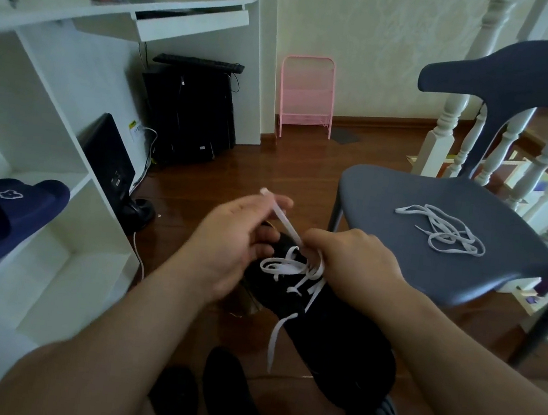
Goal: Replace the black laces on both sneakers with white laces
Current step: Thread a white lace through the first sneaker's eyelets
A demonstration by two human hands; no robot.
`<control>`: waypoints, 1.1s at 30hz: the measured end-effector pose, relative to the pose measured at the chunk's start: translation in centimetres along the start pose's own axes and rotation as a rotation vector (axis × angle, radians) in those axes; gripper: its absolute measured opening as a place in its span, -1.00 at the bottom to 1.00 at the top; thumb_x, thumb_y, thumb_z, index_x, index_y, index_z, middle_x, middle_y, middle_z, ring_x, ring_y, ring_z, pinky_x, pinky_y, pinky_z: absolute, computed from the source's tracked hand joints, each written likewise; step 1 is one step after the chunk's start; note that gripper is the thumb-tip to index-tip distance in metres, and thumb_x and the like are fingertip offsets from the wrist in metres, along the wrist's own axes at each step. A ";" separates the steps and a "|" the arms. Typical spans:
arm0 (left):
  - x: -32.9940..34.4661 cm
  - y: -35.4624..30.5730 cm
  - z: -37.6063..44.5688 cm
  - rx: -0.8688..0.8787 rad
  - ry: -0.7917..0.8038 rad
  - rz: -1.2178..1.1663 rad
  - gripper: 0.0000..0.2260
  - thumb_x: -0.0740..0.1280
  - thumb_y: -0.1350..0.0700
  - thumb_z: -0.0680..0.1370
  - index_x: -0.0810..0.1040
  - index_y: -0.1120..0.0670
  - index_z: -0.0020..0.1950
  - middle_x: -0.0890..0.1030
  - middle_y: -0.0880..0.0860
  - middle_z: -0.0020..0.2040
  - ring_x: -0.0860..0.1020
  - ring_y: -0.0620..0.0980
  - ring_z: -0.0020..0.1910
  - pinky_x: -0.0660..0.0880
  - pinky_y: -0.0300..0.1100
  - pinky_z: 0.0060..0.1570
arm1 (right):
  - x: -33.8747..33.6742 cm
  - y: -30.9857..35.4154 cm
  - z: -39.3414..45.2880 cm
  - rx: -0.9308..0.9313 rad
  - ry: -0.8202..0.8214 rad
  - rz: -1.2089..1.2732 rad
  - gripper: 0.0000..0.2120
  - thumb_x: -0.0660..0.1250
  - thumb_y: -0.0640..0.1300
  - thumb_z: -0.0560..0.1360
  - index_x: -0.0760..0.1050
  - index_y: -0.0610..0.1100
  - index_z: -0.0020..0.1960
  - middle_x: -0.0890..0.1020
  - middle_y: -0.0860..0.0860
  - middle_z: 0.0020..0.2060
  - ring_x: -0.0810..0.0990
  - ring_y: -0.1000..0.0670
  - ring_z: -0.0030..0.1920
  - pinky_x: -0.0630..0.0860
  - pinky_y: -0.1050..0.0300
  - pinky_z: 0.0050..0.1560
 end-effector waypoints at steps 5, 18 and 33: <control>-4.2 -2.8 0.5 0.064 -0.062 -0.474 -0.71 0.21 -0.08 0.71 0.58 0.03 -0.07 0.64 0.01 -0.20 0.53 -0.09 -0.33 0.54 -0.19 -0.25 | -0.1 -2.0 0.2 0.068 -0.048 -0.026 -0.79 0.21 -0.09 0.66 0.42 0.20 0.20 0.41 0.05 -0.24 0.45 -0.18 -0.20 0.33 0.05 -0.34; -6.3 -3.4 0.4 0.300 -0.372 -0.169 -0.68 0.36 0.45 0.57 0.66 0.10 0.17 0.75 0.03 0.01 0.72 -0.04 0.09 0.63 -0.24 0.01 | -0.1 -3.2 0.4 0.115 -0.060 0.267 -0.74 0.46 0.14 0.55 0.61 0.09 0.20 0.72 0.15 -0.07 0.66 0.00 0.00 0.64 -0.05 -0.02; 1.1 -1.6 -0.4 0.317 -0.054 0.786 -0.86 0.27 -0.02 0.70 0.63 -0.13 0.10 0.60 -0.20 -0.07 0.54 -0.20 -0.17 0.48 -0.21 -0.22 | -0.2 -3.4 0.5 0.176 -0.061 0.250 -0.71 0.47 0.22 0.49 0.65 0.02 0.01 0.67 0.07 -0.16 0.62 -0.04 -0.11 0.60 -0.02 -0.09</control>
Point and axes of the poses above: each hand's wrist, its own z-axis towards the middle knuckle, its own x-axis out of the palm, y = z × x, the point moved 7 cm from there along z, towards the middle knuckle
